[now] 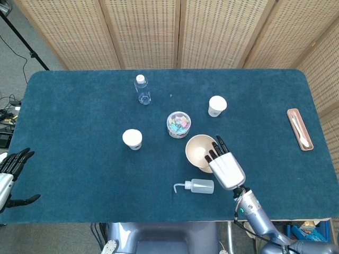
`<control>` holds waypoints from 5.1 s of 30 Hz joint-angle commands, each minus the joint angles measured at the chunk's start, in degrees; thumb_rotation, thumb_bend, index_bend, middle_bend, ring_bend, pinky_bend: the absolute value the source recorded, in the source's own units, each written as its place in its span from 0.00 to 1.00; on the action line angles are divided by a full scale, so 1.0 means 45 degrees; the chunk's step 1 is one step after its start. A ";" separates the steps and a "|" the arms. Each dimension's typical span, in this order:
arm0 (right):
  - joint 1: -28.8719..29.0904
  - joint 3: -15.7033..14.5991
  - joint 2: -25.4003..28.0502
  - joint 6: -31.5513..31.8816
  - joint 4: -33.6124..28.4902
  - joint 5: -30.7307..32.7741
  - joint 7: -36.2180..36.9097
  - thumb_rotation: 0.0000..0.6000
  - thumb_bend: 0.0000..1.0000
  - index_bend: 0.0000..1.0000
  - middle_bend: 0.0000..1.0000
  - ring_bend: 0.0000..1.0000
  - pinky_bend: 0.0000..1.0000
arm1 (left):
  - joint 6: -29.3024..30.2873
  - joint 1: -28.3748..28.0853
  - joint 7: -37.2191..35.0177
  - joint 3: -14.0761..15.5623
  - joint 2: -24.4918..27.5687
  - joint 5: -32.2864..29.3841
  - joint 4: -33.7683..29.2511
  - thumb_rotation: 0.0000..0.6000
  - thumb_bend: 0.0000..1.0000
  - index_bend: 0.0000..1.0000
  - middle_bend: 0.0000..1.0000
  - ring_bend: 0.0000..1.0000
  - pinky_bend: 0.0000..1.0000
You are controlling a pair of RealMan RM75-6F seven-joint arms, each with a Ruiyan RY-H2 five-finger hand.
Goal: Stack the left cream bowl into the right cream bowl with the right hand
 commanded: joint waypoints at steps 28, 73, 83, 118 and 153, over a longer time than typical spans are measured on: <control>-0.1352 0.0251 -0.0857 -0.0649 0.2026 -0.0735 0.1444 1.00 0.51 0.60 0.50 0.25 0.11 | -0.0178 -0.0039 0.0457 0.0004 -0.0151 -0.0143 -0.0137 1.00 0.00 0.00 0.00 0.00 0.00; -0.1926 -0.0517 0.1437 -0.2352 -0.0172 -0.1644 0.0277 1.00 0.53 0.00 0.00 0.00 0.00 | -0.0114 -0.0011 0.0463 0.0008 -0.0135 -0.0119 -0.0135 1.00 0.00 0.00 0.00 0.00 0.00; -0.2129 -0.0367 0.1314 -0.2312 0.0488 -0.1591 0.0303 1.00 0.53 0.00 0.00 0.00 0.00 | -0.0156 -0.0029 0.0494 0.0007 -0.0148 -0.0138 -0.0152 1.00 0.00 0.00 0.00 0.00 0.00; -0.2496 0.0033 -0.0508 -0.2421 0.3281 -0.1665 0.0458 1.00 0.53 0.00 0.00 0.00 0.00 | -0.0178 -0.0027 0.0570 0.0004 -0.0177 -0.0182 -0.0190 1.00 0.00 0.00 0.00 0.00 0.00; -0.2762 0.0588 0.2090 -0.0563 -0.0134 -0.2752 0.1596 1.00 0.43 0.00 0.00 0.00 0.00 | -0.0101 0.0015 0.0621 0.0009 -0.0174 -0.0152 -0.0186 1.00 0.00 0.00 0.00 0.00 0.00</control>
